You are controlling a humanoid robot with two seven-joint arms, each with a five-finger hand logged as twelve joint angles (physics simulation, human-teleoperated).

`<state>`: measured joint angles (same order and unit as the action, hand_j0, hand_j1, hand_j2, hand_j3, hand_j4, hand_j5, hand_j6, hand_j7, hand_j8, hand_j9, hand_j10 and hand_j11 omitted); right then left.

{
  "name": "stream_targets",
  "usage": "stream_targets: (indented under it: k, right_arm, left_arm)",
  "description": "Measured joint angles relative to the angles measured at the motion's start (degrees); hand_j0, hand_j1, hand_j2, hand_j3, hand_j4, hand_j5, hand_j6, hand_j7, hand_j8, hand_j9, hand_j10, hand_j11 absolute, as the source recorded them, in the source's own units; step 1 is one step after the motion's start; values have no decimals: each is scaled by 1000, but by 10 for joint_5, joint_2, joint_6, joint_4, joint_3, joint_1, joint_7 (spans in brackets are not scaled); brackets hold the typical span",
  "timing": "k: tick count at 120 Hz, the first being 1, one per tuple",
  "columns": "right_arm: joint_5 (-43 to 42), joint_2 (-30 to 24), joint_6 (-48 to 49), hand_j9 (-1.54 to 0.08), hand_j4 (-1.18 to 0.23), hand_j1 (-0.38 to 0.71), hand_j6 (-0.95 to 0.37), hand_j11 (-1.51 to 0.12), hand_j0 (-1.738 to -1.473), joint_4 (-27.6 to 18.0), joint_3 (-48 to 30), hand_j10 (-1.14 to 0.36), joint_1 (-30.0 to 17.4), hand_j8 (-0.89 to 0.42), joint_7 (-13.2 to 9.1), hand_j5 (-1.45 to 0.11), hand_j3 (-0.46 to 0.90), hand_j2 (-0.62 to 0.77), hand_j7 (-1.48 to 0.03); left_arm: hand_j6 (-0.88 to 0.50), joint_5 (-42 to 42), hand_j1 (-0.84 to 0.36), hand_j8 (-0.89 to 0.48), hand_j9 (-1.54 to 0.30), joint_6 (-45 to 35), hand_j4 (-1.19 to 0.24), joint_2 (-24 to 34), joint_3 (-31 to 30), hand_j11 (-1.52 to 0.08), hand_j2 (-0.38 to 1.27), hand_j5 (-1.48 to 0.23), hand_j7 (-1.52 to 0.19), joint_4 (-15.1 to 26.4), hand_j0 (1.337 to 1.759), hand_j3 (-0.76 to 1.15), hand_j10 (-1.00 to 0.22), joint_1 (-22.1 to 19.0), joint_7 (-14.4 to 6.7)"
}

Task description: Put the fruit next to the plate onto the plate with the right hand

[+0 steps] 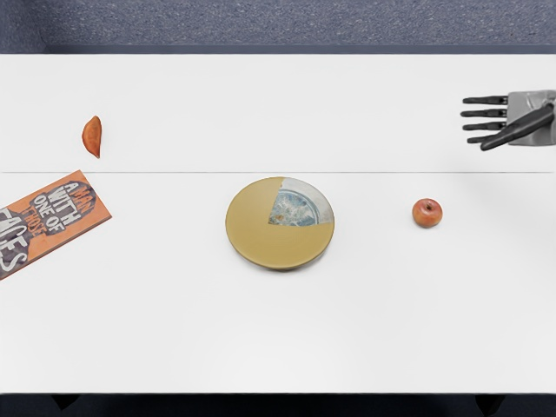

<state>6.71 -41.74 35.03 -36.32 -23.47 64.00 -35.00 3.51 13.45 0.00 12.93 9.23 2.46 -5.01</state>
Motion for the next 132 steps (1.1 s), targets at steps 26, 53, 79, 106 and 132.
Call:
stream_targets:
  k: [26,53,79,106,132]
  right_arm:
    - [-2,1,0,0,0,-349,2,0,-1658,-2,3,2,3,2,0,0,0,-1,0]
    - [-97,21,0,0,0,-349,2,0,-1658,-31,13,1,55,2,0,0,0,0,0]
    - [-197,84,0,0,-1,-349,0,0,-1658,-126,190,0,159,0,0,0,0,0,0]
    - [-240,117,0,0,-2,-349,-2,0,-1658,-147,276,-1,222,-1,0,0,0,0,0]
    - [-339,56,-91,0,-2,-349,-3,0,-1658,-296,295,-1,228,-2,0,0,0,0,0]
  left_arm:
    - [0,0,349,0,0,0,0,0,2,0,0,0,0,0,1658,0,0,-2,0]
    - [0,0,349,0,0,0,0,0,1,0,0,0,0,0,1658,0,0,-3,0]
    - [0,0,349,0,0,0,0,0,1,0,0,0,0,-1,1658,0,0,-3,0]
    - [0,0,349,0,0,0,0,0,1,0,0,0,0,-1,1658,0,0,-8,0]
    - [0,0,349,0,0,0,0,0,1,0,0,0,0,-1,1658,0,0,-5,0]
